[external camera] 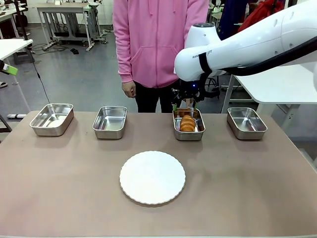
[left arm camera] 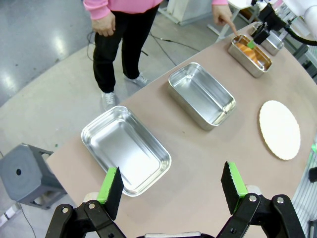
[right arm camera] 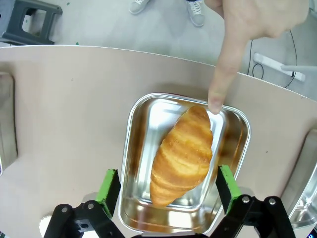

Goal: Place the bread in the container.
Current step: Place the Butter Roll into the Airtight Container indicated by the human.

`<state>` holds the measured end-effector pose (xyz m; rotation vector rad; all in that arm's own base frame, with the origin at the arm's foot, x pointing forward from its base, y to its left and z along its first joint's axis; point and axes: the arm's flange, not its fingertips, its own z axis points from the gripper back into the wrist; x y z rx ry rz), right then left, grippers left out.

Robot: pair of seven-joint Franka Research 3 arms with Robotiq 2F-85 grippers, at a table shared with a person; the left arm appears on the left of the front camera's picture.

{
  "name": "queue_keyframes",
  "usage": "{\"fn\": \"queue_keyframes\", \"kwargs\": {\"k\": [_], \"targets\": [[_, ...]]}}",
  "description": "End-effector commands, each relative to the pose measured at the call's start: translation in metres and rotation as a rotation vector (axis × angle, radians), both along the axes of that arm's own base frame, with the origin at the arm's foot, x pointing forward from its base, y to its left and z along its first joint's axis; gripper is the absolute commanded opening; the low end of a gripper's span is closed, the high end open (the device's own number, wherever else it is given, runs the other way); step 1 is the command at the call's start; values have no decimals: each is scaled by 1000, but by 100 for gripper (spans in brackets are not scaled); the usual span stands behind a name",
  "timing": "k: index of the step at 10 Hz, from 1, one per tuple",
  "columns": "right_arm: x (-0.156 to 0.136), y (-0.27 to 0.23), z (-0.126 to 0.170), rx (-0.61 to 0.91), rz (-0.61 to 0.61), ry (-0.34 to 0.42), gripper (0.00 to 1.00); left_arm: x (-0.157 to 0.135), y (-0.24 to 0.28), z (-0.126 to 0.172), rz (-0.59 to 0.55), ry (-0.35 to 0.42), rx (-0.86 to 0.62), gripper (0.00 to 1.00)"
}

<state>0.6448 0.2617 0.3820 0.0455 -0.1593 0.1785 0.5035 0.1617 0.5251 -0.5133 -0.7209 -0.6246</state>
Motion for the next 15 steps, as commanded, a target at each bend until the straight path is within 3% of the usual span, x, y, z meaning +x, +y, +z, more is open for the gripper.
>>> {"fn": "queue_keyframes", "kwargs": {"k": [1, 6, 11, 15], "targets": [[-1, -4, 1, 0, 7, -2, 100, -1, -1, 1, 4, 2, -3, 100], [0, 0, 0, 0, 0, 0, 100, -1, -1, 1, 4, 2, -3, 100], [-128, -23, 65, 23, 15, -160, 100, -1, -1, 1, 4, 2, -3, 100], [-240, -44, 63, 37, 66, -213, 100, -1, -1, 1, 4, 2, -3, 100]]}}
